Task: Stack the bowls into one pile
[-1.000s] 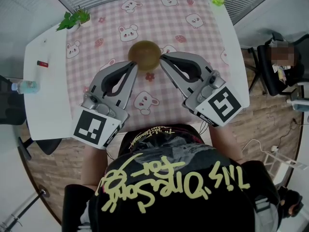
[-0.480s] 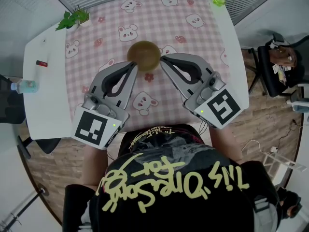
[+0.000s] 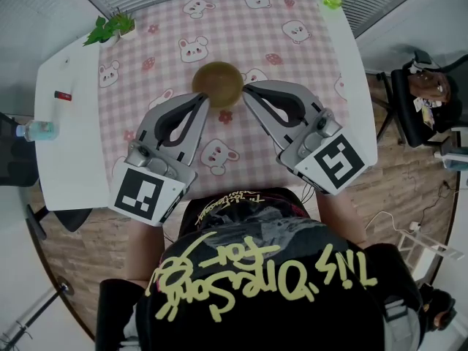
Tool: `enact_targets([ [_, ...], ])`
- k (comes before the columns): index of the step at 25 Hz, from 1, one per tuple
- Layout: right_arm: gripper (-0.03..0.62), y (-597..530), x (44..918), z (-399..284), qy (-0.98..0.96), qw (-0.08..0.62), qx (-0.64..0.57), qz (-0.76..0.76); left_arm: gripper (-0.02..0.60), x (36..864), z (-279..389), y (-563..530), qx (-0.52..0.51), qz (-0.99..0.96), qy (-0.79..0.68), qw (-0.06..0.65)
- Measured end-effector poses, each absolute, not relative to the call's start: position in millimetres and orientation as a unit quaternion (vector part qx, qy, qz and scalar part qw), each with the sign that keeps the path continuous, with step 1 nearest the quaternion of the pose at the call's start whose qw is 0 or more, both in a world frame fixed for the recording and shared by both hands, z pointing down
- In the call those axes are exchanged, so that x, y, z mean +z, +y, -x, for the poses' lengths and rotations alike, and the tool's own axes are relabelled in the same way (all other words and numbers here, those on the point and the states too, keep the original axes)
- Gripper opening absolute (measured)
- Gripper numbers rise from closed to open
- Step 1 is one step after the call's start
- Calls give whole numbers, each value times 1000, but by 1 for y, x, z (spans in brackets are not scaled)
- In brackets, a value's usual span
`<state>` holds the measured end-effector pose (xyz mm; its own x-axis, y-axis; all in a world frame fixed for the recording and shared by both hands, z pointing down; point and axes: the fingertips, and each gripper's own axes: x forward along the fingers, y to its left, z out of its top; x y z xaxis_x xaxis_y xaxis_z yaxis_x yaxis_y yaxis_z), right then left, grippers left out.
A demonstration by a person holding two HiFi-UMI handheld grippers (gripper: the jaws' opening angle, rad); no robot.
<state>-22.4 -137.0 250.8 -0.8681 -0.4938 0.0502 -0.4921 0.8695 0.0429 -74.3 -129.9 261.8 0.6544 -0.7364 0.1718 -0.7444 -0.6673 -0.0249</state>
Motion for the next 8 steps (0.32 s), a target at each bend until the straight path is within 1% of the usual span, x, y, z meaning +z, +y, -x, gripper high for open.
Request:
enact_targets([
  [8,3,-139,254,24,-966,30,-14,-255,-5,266,76,-132,86,-908,-408,25],
])
